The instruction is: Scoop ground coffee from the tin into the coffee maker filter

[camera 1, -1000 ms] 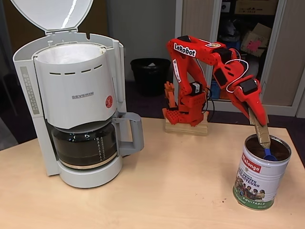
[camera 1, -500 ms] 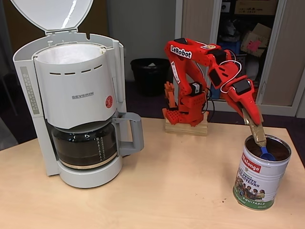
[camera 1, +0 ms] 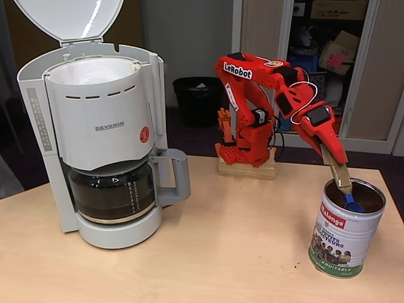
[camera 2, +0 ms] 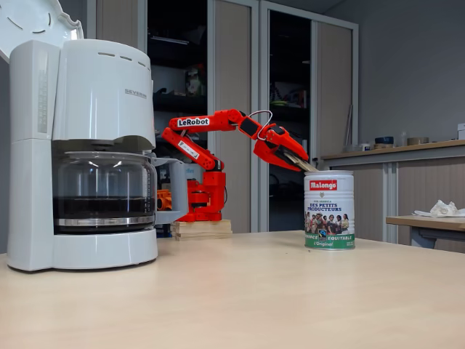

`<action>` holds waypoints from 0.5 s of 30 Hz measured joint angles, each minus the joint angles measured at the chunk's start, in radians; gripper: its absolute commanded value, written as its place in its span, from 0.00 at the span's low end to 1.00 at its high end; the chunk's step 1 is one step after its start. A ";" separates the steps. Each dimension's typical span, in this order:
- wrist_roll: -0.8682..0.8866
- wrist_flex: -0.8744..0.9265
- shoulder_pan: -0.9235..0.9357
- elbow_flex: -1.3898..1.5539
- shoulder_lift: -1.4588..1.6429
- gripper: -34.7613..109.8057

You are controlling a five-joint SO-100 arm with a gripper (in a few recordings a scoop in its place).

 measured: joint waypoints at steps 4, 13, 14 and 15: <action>0.015 -0.012 -0.002 0.000 0.002 0.34; 0.026 -0.008 -0.002 -0.002 -0.028 0.37; 0.031 -0.008 -0.002 -0.002 -0.028 0.37; 0.032 -0.008 -0.002 -0.002 -0.028 0.38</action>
